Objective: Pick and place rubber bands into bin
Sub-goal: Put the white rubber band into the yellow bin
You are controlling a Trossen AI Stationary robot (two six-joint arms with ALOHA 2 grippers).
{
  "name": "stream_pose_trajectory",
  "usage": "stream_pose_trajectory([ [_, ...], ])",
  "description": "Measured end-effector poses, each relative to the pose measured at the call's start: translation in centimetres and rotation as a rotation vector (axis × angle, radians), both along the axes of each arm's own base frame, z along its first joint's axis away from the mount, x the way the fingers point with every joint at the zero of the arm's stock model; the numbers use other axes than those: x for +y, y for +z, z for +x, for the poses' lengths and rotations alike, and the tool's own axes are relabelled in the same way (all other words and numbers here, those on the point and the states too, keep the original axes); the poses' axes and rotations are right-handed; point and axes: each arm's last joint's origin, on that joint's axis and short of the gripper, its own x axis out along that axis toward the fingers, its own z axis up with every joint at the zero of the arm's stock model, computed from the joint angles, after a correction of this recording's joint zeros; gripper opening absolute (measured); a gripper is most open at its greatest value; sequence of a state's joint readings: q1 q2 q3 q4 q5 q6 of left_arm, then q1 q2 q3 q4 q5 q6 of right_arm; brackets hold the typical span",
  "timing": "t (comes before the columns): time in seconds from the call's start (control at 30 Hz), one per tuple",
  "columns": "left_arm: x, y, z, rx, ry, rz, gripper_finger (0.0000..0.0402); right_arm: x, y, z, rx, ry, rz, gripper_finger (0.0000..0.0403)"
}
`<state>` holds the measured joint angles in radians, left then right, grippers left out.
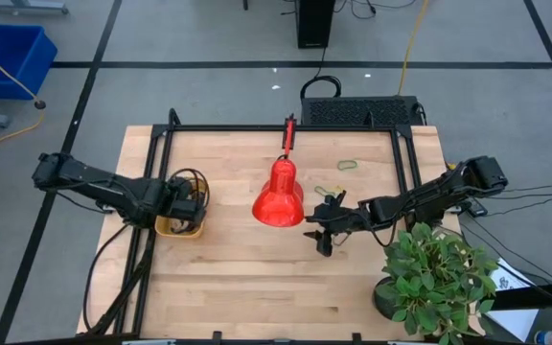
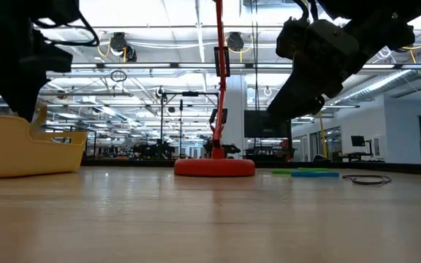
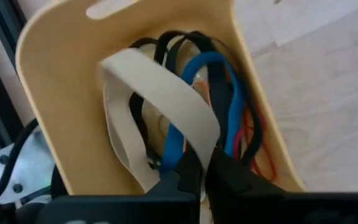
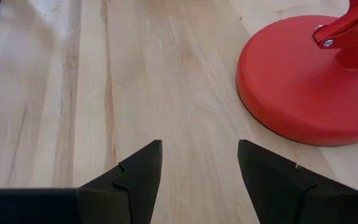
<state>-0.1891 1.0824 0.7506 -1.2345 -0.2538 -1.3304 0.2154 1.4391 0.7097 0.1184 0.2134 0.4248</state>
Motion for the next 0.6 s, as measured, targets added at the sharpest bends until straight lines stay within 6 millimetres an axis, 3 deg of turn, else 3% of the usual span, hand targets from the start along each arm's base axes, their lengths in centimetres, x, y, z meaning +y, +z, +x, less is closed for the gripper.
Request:
stream_pose_trajectory([
  [0.17,0.2,-1.1,0.0,0.021,0.005,0.013,0.0028,0.0,0.0,0.0,0.003,0.004,0.003,0.0207],
  [0.4,0.3,-1.1,0.0,0.022,-0.003,0.021,0.0012,0.3,-0.1,-0.1,0.015,0.025,0.005,0.0204],
  [0.6,0.3,-1.1,0.0,0.021,-0.004,0.02,0.002,0.2,-1.2,-1.2,0.176,0.067,-0.046,0.0203],
])
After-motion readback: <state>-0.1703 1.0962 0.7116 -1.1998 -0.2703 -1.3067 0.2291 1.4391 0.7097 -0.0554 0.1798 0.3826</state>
